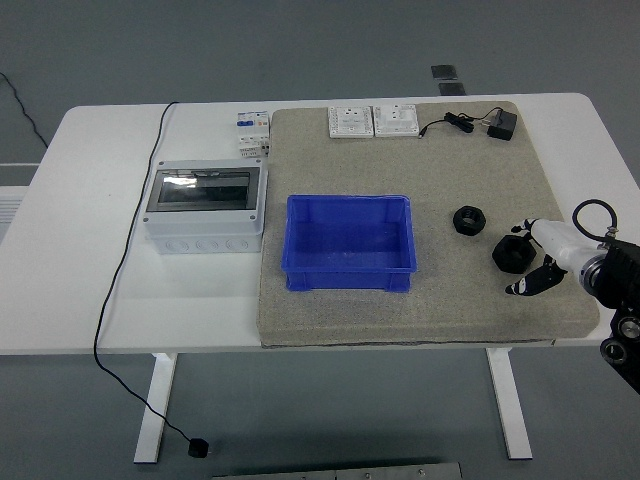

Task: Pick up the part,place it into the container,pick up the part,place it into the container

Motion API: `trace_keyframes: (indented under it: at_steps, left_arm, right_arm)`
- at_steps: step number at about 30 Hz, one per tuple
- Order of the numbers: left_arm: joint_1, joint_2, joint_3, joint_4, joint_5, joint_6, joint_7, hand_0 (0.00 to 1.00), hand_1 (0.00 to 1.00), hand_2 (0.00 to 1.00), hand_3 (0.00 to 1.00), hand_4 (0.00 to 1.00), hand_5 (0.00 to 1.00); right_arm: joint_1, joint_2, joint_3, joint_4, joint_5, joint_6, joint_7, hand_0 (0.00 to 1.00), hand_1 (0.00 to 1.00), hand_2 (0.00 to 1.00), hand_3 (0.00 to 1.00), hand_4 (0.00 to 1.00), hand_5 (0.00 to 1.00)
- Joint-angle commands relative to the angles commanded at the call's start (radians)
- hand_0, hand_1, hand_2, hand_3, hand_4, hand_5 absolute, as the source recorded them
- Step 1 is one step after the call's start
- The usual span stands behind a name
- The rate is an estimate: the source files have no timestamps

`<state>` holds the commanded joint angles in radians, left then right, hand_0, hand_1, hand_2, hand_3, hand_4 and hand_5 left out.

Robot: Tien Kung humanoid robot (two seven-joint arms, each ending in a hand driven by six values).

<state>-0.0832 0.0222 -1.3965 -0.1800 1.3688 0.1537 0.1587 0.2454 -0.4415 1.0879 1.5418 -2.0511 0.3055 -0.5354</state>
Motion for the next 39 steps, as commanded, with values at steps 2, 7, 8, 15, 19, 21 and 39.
trace_keyframes:
  at_steps: [2,7,8,15,19,21,39]
  left_arm:
    - [0.0,0.0,0.0,0.0,0.0,0.0,0.0,0.702,0.431,0.638,0.568,0.604,0.432]
    - [0.0,0.0,0.003,0.0,-0.005,0.001,0.0,0.702,0.43,0.639,0.569,0.605,0.434]
    - [0.0,0.0,0.003,0.0,-0.004,0.001,0.0,0.702,0.43,0.639,0.569,0.605,0.434]
    - [-0.001,0.0,0.001,0.0,0.0,0.001,-0.001,0.703,0.428,0.638,0.569,0.606,0.433]
    - [-0.001,0.001,0.003,0.0,-0.003,0.002,-0.001,0.703,0.426,0.638,0.569,0.605,0.434]
    - [-0.001,0.001,0.004,0.0,-0.003,0.002,-0.001,0.703,0.426,0.638,0.569,0.605,0.434]
    - [-0.001,0.003,0.007,0.0,-0.005,0.005,-0.002,0.703,0.418,0.637,0.568,0.606,0.435]
  right_arm:
    - [0.001,0.002,0.002,-0.005,-0.009,-0.001,0.001,0.285,0.409,0.845,0.878,0.931,0.233]
    - [0.007,0.004,-0.001,-0.019,-0.021,-0.007,0.007,0.282,0.403,0.845,0.876,0.933,0.233]
    - [0.011,0.006,-0.005,-0.027,-0.023,-0.01,0.01,0.282,0.403,0.845,0.876,0.933,0.233]
    - [0.042,0.049,-0.038,-0.131,-0.061,-0.055,0.048,0.275,0.391,0.821,0.83,0.93,0.236]
    - [0.053,0.063,-0.048,-0.179,-0.076,-0.093,0.066,0.252,0.372,0.715,0.682,0.636,0.107]
    - [0.056,0.065,-0.051,-0.19,-0.079,-0.107,0.072,0.252,0.372,0.715,0.682,0.636,0.107]
    - [0.066,0.049,-0.068,-0.207,-0.078,-0.15,0.106,0.233,0.336,0.6,0.646,0.351,0.011]
